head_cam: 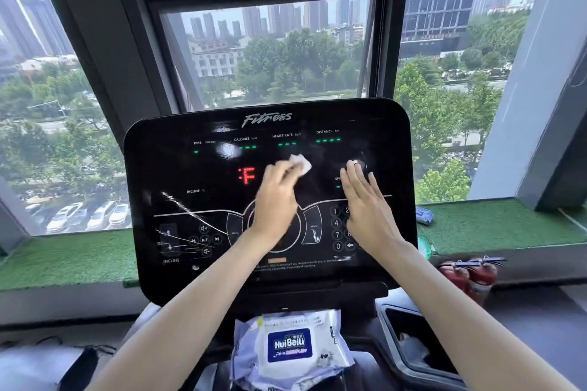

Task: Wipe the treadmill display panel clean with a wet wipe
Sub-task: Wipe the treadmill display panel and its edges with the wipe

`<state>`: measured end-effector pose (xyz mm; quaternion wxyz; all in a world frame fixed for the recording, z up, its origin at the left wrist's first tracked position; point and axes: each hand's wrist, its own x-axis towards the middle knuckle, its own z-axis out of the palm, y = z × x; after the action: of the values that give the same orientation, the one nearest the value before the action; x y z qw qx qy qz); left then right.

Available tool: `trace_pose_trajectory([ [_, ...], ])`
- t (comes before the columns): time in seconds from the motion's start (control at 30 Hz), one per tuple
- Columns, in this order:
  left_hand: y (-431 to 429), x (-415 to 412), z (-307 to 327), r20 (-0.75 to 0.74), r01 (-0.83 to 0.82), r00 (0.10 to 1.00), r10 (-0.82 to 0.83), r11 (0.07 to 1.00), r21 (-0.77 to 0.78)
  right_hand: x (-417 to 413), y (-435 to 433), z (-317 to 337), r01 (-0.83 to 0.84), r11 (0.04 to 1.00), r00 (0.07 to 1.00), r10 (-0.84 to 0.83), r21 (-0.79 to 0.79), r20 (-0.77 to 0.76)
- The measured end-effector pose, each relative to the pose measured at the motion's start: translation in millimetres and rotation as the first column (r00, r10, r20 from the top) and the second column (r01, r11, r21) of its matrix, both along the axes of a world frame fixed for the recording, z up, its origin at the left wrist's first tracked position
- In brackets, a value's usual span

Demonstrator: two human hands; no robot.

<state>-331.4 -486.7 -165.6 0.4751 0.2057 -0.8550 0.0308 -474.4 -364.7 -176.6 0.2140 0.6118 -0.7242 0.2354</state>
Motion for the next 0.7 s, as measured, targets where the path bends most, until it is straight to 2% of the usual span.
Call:
trace_pose_trajectory([
  [0.07, 5, 3, -11, 0.322, 0.172, 0.943, -0.089, 0.955, -0.24, -1, -1, 0, 0.008, 1.0, 1.0, -0.008, 0.003, -0.014],
  [0.1, 0, 6, -8, 0.387, 0.221, 0.916, -0.101, 0.934, -0.28, -2, -1, 0, 0.01, 1.0, 1.0, -0.01, 0.006, -0.02],
  [0.13, -6, 8, -1, 0.338, 0.195, 0.936, -0.099, 0.945, -0.263, -2, -1, 0, 0.01, 1.0, 1.0, -0.01, 0.009, -0.018],
  [0.2, -18, 6, 18, 0.001, 0.022, 1.0, -0.022, 0.993, -0.113, -1, -1, 0, 0.012, 1.0, 1.0, -0.012, 0.009, -0.009],
  [0.27, -23, -1, 36, -0.3, -0.13, 0.94, 0.161, 0.984, 0.12, 0, -1, -1, 0.007, 1.0, 1.0, -0.007, 0.014, -0.013],
  [0.3, -19, -8, 42, -0.355, -0.165, 0.907, 0.226, 0.967, 0.195, 0, -1, -1, 0.002, 1.0, 1.0, -0.002, 0.012, -0.015],
  [0.33, -12, -18, 46, -0.359, -0.17, 0.901, 0.244, 0.96, 0.224, 0, -1, -1, 0.002, 1.0, 1.0, -0.002, 0.01, -0.018],
  [0.37, -4, -28, 45, -0.298, -0.154, 0.932, 0.206, 0.969, 0.192, 0, -1, -1, 0.007, 1.0, 1.0, -0.006, 0.012, -0.022],
  [0.43, 10, -41, 31, -0.029, -0.021, 0.999, 0.021, 1.0, -0.006, -1, -1, -1, 0.015, 1.0, 0.999, -0.014, 0.019, -0.03],
  [0.47, 11, -41, 25, 0.091, 0.057, 0.995, -0.049, 0.995, -0.082, -2, -2, -1, 0.017, 1.0, 0.999, -0.017, 0.018, -0.031],
  [0.5, 8, -36, 21, 0.127, 0.098, 0.988, -0.085, 0.99, -0.101, -2, -2, -1, 0.02, 1.0, 0.999, -0.019, 0.02, -0.028],
  [0.53, 2, -31, 22, 0.061, 0.085, 0.995, -0.081, 0.994, -0.068, -2, -3, -1, 0.025, 0.999, 0.999, -0.025, 0.021, -0.023],
  [0.57, -5, -25, 24, -0.071, 0.021, 0.997, -0.022, 1.0, -0.014, -2, -3, -1, 0.032, 0.999, 0.999, -0.032, 0.022, -0.018],
  [0.63, -14, -18, 30, -0.351, -0.137, 0.918, 0.187, 0.977, 0.162, -1, -4, -1, 0.043, 0.999, 0.999, -0.042, 0.026, -0.016],
  [0.7, -13, -27, 34, -0.433, -0.202, 0.847, 0.308, 0.941, 0.273, -1, -4, -1, 0.044, 0.998, 0.999, -0.043, 0.053, -0.03],
])
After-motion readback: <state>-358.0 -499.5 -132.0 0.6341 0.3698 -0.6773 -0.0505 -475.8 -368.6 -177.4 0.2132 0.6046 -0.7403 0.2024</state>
